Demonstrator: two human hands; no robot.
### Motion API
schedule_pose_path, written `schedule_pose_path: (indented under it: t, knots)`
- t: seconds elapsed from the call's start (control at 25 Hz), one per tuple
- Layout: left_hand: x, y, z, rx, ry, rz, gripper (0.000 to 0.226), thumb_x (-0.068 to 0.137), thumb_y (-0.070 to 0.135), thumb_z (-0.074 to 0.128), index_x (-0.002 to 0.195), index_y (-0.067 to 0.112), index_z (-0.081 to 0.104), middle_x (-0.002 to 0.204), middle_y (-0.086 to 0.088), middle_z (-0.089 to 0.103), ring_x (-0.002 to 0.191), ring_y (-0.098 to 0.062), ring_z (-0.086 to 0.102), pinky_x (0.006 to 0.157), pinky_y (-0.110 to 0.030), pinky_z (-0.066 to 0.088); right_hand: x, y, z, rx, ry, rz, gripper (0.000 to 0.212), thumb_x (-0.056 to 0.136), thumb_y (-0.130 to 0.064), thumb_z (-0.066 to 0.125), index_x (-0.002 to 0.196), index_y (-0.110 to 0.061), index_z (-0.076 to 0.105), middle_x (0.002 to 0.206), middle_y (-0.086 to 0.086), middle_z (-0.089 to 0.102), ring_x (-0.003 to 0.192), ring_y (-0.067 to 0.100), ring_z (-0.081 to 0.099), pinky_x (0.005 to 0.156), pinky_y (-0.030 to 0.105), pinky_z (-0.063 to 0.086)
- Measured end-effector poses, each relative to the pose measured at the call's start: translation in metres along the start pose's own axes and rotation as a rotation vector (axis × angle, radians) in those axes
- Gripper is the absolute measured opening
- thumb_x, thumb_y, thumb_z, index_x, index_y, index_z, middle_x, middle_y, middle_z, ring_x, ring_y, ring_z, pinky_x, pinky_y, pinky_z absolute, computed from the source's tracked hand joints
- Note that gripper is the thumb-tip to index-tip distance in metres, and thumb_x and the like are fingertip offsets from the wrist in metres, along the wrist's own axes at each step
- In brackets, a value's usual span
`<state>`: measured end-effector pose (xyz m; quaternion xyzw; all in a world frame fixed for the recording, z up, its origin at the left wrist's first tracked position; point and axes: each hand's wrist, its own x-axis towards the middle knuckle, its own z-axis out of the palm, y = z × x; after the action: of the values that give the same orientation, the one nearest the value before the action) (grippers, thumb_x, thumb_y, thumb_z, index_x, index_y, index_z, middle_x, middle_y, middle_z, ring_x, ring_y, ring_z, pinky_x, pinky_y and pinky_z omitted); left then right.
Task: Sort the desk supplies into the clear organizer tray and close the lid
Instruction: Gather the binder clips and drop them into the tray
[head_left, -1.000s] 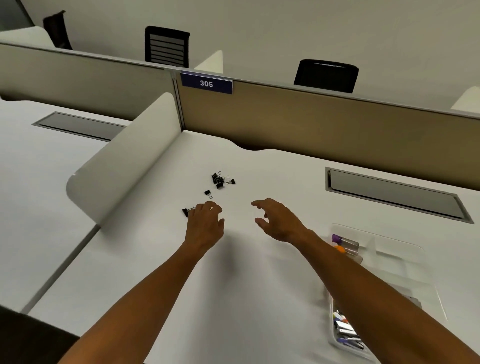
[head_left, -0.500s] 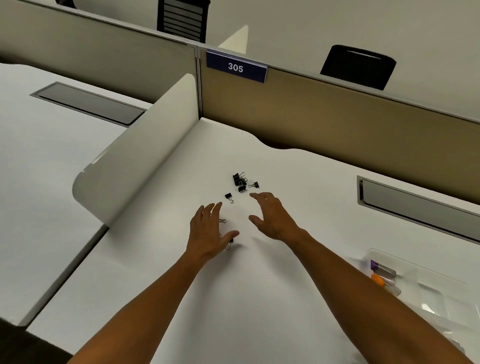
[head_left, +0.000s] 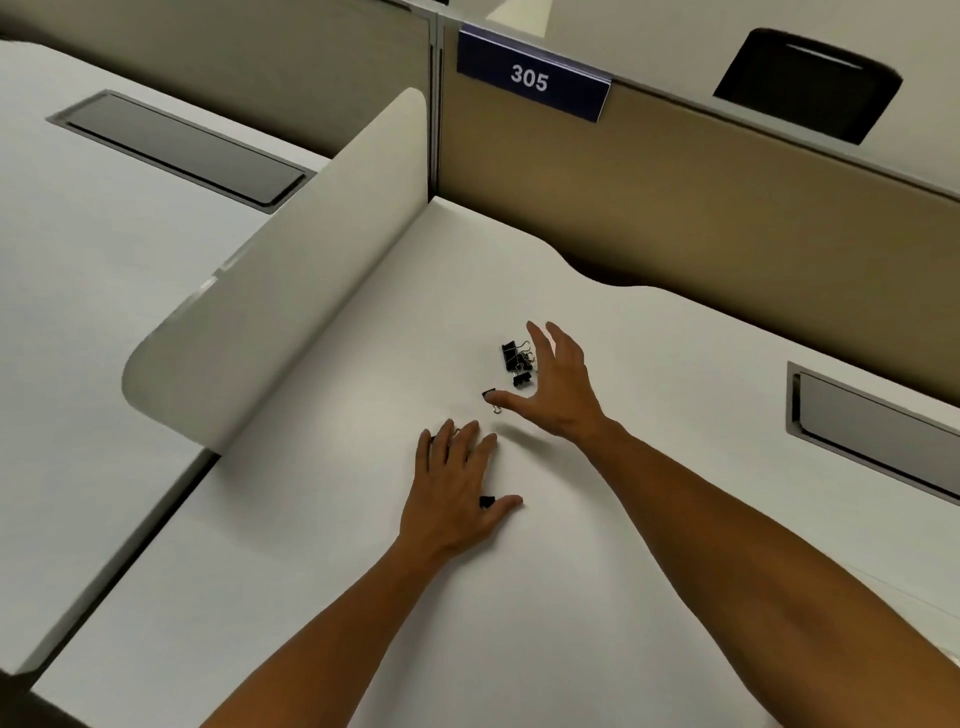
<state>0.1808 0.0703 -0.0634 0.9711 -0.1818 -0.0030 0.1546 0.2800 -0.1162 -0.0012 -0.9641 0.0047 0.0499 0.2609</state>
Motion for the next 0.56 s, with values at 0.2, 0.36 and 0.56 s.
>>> schedule_pose_path:
  t: [0.2,0.36,0.56]
  knots:
    - [0.010,-0.002,0.003,-0.039,0.092,-0.079,0.060,0.084,0.072,0.040,0.121,0.027,0.050,0.133,-0.001,0.044,0.124,-0.026,0.039,0.100,-0.039,0.039,0.026,0.015,0.026,-0.042,-0.028,-0.042,0.098,0.073,-0.080,0.056,0.153,-0.038,0.019,0.162,0.002,0.017,0.149,0.028,0.012,0.119,0.048,0.017]
    - [0.016,-0.003,0.005,-0.093,0.153,-0.082,0.044,0.084,0.066,0.049,0.105,0.028,0.054,0.107,0.006,0.048,0.097,-0.016,0.044,0.077,-0.028,0.042,0.025,0.022,0.044,-0.194,0.192,-0.112,0.065,0.085,-0.073,0.045,0.140,-0.038,0.043,0.141,-0.001,0.045,0.130,0.023,0.037,0.108,0.039,0.033]
    - [0.016,-0.003,0.007,-0.100,0.213,-0.044,0.032,0.089,0.051,0.057,0.094,0.019,0.059,0.088,0.002,0.054,0.075,-0.016,0.049,0.065,-0.029,0.041,0.016,0.023,0.049,-0.179,0.271,-0.173,0.033,0.089,-0.059,0.051,0.107,-0.032,0.055,0.104,-0.010,0.049,0.097,0.014,0.042,0.081,0.031,0.043]
